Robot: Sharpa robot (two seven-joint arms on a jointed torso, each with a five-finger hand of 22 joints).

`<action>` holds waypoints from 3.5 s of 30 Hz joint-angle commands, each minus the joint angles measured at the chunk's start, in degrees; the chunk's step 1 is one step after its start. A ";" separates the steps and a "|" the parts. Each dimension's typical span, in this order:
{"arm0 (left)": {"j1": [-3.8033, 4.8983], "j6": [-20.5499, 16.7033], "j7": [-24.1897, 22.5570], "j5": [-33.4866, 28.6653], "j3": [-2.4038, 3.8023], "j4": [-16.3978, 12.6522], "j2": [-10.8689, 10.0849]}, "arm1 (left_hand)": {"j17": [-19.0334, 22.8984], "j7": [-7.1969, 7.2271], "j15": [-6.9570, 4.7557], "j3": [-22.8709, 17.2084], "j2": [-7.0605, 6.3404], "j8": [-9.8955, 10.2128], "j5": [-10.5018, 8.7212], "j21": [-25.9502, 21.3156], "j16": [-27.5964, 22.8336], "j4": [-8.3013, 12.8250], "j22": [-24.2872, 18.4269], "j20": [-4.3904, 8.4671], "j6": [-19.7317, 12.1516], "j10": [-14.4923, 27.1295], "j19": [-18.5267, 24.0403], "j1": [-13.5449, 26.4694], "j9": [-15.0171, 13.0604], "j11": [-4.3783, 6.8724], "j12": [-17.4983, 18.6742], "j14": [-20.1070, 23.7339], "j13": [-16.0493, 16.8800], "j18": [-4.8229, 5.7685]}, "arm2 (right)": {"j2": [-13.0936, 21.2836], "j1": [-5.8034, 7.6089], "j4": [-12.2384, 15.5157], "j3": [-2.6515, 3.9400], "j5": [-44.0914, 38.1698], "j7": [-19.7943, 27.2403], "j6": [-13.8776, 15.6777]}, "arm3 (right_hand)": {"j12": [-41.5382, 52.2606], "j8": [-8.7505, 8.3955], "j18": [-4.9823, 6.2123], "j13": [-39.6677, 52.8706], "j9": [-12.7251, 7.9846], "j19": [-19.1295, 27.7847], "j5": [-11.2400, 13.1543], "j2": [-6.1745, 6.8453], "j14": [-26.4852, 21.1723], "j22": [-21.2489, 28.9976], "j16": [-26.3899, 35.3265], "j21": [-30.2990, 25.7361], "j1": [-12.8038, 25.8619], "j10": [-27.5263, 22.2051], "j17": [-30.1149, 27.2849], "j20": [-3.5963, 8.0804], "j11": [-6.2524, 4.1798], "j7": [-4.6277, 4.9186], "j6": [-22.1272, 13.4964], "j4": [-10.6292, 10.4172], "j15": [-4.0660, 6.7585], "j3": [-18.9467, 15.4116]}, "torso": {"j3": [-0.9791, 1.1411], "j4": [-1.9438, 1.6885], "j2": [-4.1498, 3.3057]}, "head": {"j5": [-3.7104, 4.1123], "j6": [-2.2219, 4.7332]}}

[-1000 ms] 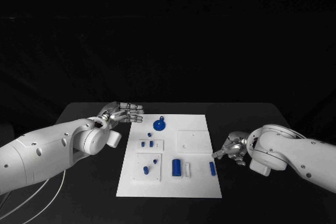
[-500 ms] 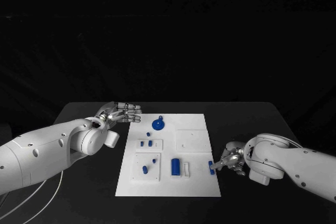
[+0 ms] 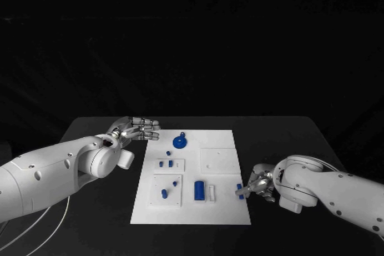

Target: Assemble the parts on the task board

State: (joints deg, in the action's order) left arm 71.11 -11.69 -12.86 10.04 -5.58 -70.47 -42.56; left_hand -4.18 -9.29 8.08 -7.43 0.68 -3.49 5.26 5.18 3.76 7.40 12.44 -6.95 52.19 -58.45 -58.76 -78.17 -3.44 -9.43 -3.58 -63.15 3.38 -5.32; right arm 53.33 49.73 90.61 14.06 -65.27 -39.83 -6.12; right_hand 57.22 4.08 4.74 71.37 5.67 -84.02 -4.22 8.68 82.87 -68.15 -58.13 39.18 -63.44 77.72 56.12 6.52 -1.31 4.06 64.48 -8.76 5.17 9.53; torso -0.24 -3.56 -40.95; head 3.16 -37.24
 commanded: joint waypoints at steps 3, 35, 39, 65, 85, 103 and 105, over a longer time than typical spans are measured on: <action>-0.04 0.78 -0.27 -0.14 0.02 -0.05 -0.05 | -0.08 -0.09 0.02 -0.04 -0.08 -0.16 0.07 0.30 -0.11 -0.39 -0.09 -0.07 0.47 0.20 -0.21 0.27 0.00 0.23 -0.15 0.33 0.00 0.33 | -0.77 -0.69 -0.54 -0.39 -1.27 -3.65 0.58 | 0.13 -0.42 0.26 0.05 -0.18 -2.81 -0.67 -0.55 0.08 -0.08 0.20 -0.11 -0.07 -0.40 0.06 -0.11 -0.13 -0.02 0.18 0.77 -0.02 0.19 | -0.07 0.02 0.00 | 0.48 0.19; -0.04 2.03 0.01 -0.14 -0.03 -0.02 -0.47 | -0.09 0.00 0.07 0.21 0.01 -0.02 0.02 0.35 -0.12 -0.55 -0.39 -0.11 -2.22 0.37 -0.21 0.15 0.11 0.15 -0.16 0.41 0.00 0.31 | -2.37 -1.71 -2.04 -0.37 -3.57 -2.07 5.16 | 0.44 -0.40 -0.39 0.37 -0.50 -2.79 -4.45 -8.01 0.14 -0.21 0.35 -0.08 0.20 -0.19 -0.27 0.12 -0.88 -0.88 3.36 18.51 0.23 13.17 | 0.13 0.07 0.02 | 0.50 0.10; -0.04 2.01 0.05 -0.14 -0.04 0.01 -0.47 | -0.09 -0.09 0.07 0.23 0.06 -0.01 0.00 0.36 -0.12 -0.58 -0.41 -0.11 -2.33 0.36 -0.22 0.15 0.12 0.15 -0.17 0.40 0.00 0.30 | -1.96 -1.72 -2.26 -0.28 -1.99 -0.31 7.67 | 0.73 -0.42 -0.59 0.45 -0.48 -2.85 -4.92 -8.36 0.27 -0.45 0.10 0.38 1.07 0.18 -0.13 0.13 -1.02 -1.33 4.65 18.20 0.25 13.88 | 0.08 0.09 0.04 | 0.60 0.17; -0.04 1.81 0.04 -0.14 -0.07 -0.06 -0.38 | -0.09 -0.33 0.09 0.31 0.18 0.05 -0.45 0.37 -0.12 -0.79 -0.46 -0.13 -2.90 0.39 -0.22 0.33 0.15 0.12 -0.16 0.40 0.00 0.31 | 0.78 -1.70 0.94 5.42 4.63 3.37 12.12 | 1.11 -0.42 -0.88 0.57 -0.94 -2.80 -5.94 -8.71 0.21 -0.80 0.02 0.60 0.77 0.59 -0.34 0.22 -1.22 -1.77 6.28 19.16 0.32 13.59 | -0.02 -0.09 0.01 | 0.69 -0.07; -0.04 1.71 -0.17 -0.14 -0.07 -0.79 -0.20 | -0.09 -0.55 0.07 0.45 0.30 -0.09 -0.38 0.42 -0.11 -0.82 -0.86 -0.12 -1.87 0.39 -0.25 0.11 0.09 0.12 -0.17 0.39 0.00 0.30 | -3.32 -1.71 2.87 3.08 6.18 1.31 9.99 | 1.16 -0.42 -1.03 0.65 -1.14 -2.82 -6.18 -9.23 0.22 -1.20 -0.26 0.85 0.69 0.59 -0.15 0.21 -1.26 -1.86 6.39 18.89 0.30 11.68 | -0.03 0.00 -0.01 | 0.05 -0.82; -0.05 2.04 -0.25 -0.14 -0.07 -0.75 0.33 | -0.08 -0.55 0.09 0.41 0.39 -0.08 -0.42 0.45 -0.12 -0.79 -0.92 -0.12 -1.75 0.44 -0.25 0.12 0.09 0.10 -0.16 0.42 0.00 0.31 | -8.49 -1.73 0.79 0.24 2.46 0.31 11.11 | 1.08 -0.42 -1.12 0.62 -1.17 -2.81 -6.26 -9.31 0.22 -1.31 -0.16 0.79 0.89 0.55 -0.24 0.19 -1.29 -1.90 6.48 18.71 0.26 11.21 | 0.07 -0.06 -0.01 | 0.06 -0.97; -0.05 2.02 -0.25 -0.14 -0.07 -0.75 0.35 | -0.08 -0.55 0.09 0.41 0.39 -0.08 -0.42 0.45 -0.12 -0.79 -0.92 -0.12 -1.75 0.44 -0.25 0.12 0.09 0.10 -0.16 0.42 0.00 0.31 | -8.77 -1.73 0.48 0.14 2.35 0.12 10.95 | 1.09 -0.42 -1.13 0.63 -1.18 -2.83 -6.25 -9.27 0.24 -1.34 -0.19 0.81 0.98 0.56 -0.21 0.21 -1.32 -1.92 6.49 18.62 0.29 11.12 | 0.02 -0.04 0.00 | 0.02 -1.06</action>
State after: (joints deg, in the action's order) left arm 71.11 -10.51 -12.53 10.05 -5.70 -71.12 -42.35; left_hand -4.22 -10.02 8.08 -6.99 0.68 -3.49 5.04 5.41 3.76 6.73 11.58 -6.95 50.03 -58.45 -58.76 -78.17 -3.36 -9.43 -3.58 -63.15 3.37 -5.32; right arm 44.63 48.05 91.24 14.22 -61.47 -39.12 5.03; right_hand 58.06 3.47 4.40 71.94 4.56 -84.02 -10.32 -0.22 83.08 -69.41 -58.13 39.73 -62.83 78.12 55.92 6.52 -2.35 2.10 70.42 9.87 5.19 21.03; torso -0.20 -3.59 -40.97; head 3.24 -38.21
